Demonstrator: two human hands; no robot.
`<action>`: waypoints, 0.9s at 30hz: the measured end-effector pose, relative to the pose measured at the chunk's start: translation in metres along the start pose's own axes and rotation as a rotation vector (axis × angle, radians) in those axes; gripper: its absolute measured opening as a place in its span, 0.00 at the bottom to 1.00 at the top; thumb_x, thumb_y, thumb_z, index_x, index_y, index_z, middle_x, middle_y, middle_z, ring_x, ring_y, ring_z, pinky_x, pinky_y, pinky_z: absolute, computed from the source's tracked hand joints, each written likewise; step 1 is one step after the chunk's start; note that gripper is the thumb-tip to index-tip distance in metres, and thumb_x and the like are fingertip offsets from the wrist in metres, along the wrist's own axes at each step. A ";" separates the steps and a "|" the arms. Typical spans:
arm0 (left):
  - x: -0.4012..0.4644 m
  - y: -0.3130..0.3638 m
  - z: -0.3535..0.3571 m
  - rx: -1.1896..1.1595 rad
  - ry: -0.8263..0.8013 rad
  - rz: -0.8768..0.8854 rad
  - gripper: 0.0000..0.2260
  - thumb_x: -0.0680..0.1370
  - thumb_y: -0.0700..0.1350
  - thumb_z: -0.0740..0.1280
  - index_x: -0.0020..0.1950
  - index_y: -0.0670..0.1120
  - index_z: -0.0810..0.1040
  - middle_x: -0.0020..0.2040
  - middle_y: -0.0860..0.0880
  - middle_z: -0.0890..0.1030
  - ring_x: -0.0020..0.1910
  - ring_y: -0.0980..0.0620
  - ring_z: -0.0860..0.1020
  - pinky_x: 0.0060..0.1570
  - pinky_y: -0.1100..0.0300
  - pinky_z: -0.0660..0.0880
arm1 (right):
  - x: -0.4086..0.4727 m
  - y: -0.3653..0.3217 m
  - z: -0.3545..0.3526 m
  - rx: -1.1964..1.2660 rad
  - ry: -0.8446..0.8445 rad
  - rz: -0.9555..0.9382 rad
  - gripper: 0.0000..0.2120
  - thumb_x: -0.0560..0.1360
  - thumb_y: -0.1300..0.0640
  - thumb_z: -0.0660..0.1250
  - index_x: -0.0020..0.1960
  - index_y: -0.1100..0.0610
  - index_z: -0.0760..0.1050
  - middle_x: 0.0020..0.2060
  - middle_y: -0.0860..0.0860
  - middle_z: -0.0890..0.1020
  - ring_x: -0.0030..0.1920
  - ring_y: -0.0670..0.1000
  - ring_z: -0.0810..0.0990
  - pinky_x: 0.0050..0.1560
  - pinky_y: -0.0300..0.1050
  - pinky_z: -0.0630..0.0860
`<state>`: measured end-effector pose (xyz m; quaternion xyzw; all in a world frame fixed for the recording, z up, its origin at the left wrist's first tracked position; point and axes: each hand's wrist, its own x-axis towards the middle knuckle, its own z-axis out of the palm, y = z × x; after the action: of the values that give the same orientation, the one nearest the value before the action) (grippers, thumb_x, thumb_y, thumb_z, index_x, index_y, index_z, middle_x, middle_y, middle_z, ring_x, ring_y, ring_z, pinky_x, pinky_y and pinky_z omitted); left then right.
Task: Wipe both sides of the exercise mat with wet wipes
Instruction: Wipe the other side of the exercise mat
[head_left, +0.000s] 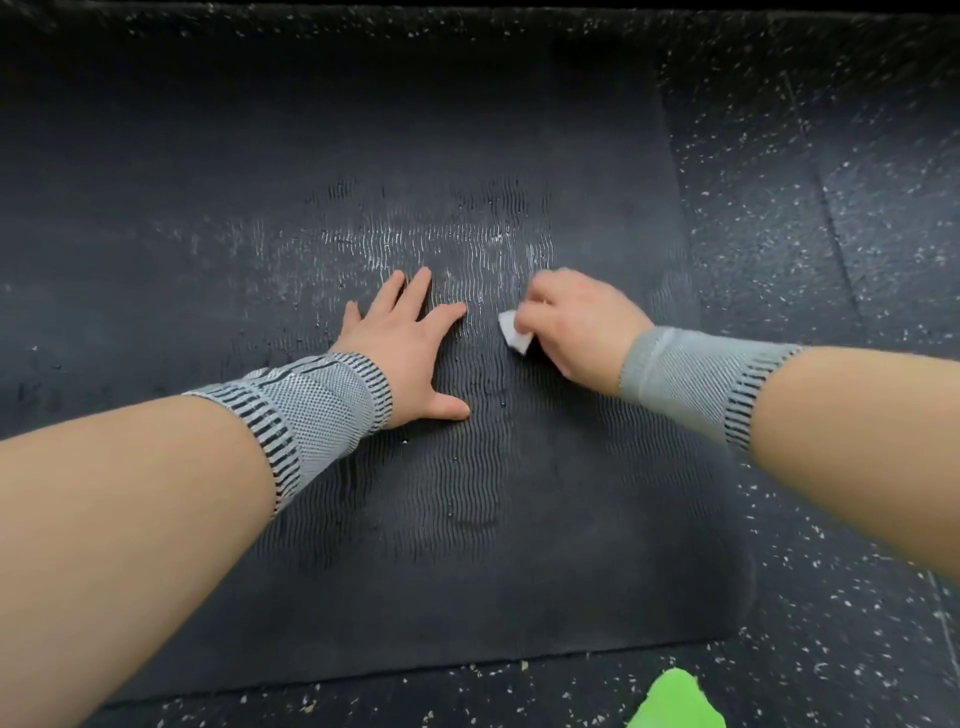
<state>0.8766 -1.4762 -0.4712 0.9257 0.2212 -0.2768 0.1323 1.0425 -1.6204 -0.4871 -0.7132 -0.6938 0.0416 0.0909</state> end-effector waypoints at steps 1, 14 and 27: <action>0.001 0.000 -0.001 -0.014 -0.005 -0.001 0.50 0.66 0.69 0.72 0.79 0.57 0.47 0.80 0.48 0.37 0.79 0.44 0.38 0.74 0.35 0.49 | -0.011 -0.006 0.002 -0.002 -0.018 -0.069 0.10 0.62 0.68 0.72 0.40 0.59 0.77 0.40 0.57 0.77 0.37 0.59 0.76 0.31 0.48 0.76; 0.002 -0.002 -0.003 0.016 -0.004 0.002 0.50 0.68 0.72 0.67 0.79 0.59 0.41 0.80 0.50 0.39 0.79 0.45 0.40 0.73 0.37 0.52 | 0.006 0.016 0.003 -0.025 0.006 -0.071 0.06 0.68 0.65 0.63 0.41 0.57 0.77 0.40 0.55 0.77 0.37 0.58 0.75 0.32 0.48 0.76; 0.004 0.001 -0.006 0.022 0.028 -0.033 0.39 0.74 0.69 0.62 0.79 0.61 0.47 0.80 0.50 0.44 0.78 0.45 0.44 0.74 0.39 0.56 | 0.031 0.039 -0.003 0.011 -0.013 0.042 0.07 0.71 0.64 0.63 0.45 0.58 0.78 0.45 0.58 0.77 0.42 0.60 0.76 0.35 0.49 0.74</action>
<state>0.8823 -1.4732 -0.4685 0.9272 0.2351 -0.2682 0.1142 1.0825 -1.5904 -0.4891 -0.7269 -0.6789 0.0517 0.0894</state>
